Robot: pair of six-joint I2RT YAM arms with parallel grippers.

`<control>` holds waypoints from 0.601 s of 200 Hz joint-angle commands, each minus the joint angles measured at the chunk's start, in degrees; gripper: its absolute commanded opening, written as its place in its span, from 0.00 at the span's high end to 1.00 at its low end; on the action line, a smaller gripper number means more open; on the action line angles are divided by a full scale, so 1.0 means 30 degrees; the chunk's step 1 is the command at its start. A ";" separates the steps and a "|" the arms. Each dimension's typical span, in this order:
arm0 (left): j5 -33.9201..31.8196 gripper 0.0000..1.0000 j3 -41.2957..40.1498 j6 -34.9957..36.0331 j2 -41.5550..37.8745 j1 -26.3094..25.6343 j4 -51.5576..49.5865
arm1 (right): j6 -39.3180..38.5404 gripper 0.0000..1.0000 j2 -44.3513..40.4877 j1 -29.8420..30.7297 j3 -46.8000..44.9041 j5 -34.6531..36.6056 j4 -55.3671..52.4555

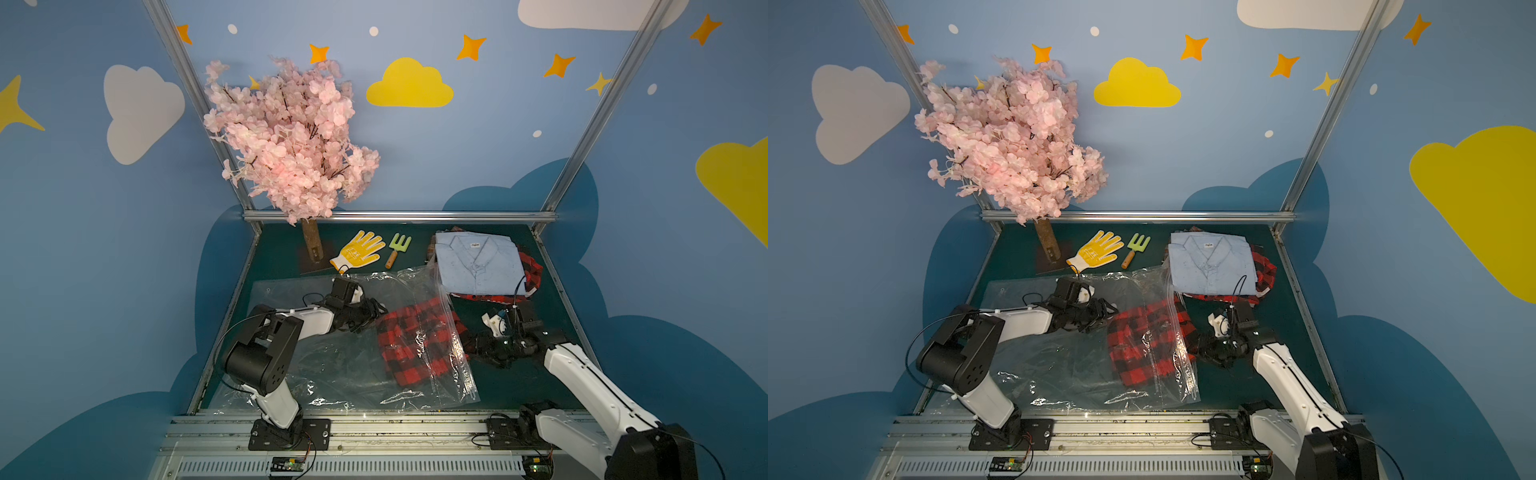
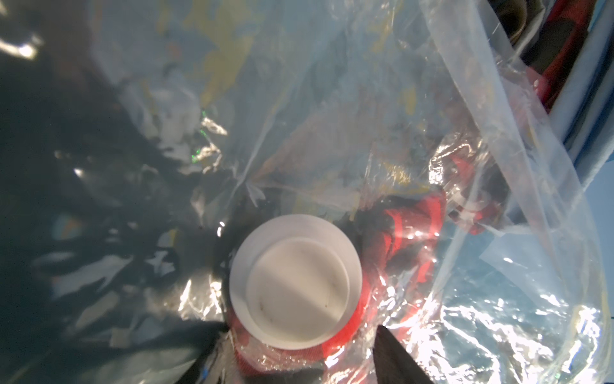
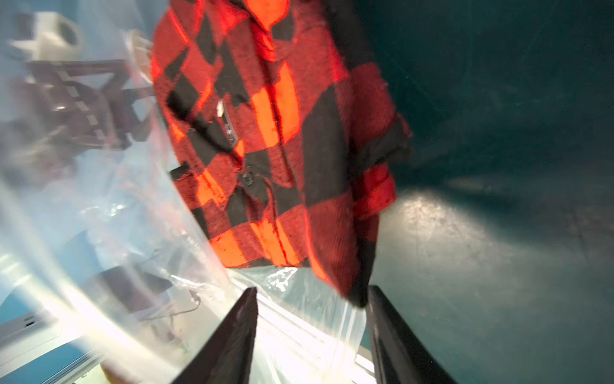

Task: Take the shirt out of the vacuum bag
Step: Take out the shirt from the vacuum bag.

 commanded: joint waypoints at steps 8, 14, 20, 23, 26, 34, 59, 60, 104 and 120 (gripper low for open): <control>-0.2560 0.32 -0.1518 0.0308 0.2375 -0.0117 -0.3799 | 0.1388 0.43 -0.1934 -0.0086 -0.0870 -0.0835 0.0009; -0.2566 0.32 -0.1518 0.0297 0.2337 -0.0115 -0.3781 | 0.1405 0.42 -0.2292 -0.0101 -0.0973 -0.0824 0.0079; -0.2551 0.32 -0.1532 0.0282 0.2338 -0.0141 -0.3750 | 0.1473 0.42 -0.2613 -0.0081 -0.1081 -0.0758 0.0050; -0.2522 0.32 -0.1573 0.0264 0.2338 -0.0133 -0.3748 | 0.1527 0.42 -0.2748 -0.0101 -0.1154 -0.0745 0.0050; -0.2511 0.32 -0.1563 0.0273 0.2338 -0.0117 -0.3748 | 0.1585 0.41 -0.2897 -0.0099 -0.1251 -0.0747 0.0102; -0.2487 0.32 -0.1555 0.0279 0.2360 -0.0115 -0.3722 | 0.1914 0.40 -0.3205 -0.0097 -0.1681 -0.0880 0.0496; -0.2492 0.32 -0.1475 0.0278 0.2559 -0.0123 -0.3719 | 0.3217 0.39 -0.2897 -0.0063 -0.3137 -0.2040 0.2281; -0.2492 0.32 -0.1475 0.0278 0.2565 -0.0119 -0.3719 | 0.3278 0.39 -0.2855 -0.0054 -0.3178 -0.2053 0.2337; -0.2451 0.32 -0.1415 0.0281 0.2665 -0.0130 -0.3719 | 0.4796 0.38 -0.1196 0.0563 -0.4846 -0.2862 0.5723; -0.2448 0.32 -0.1452 0.0284 0.2682 -0.0115 -0.3690 | 0.4909 0.38 -0.0566 0.0698 -0.5149 -0.2701 0.6349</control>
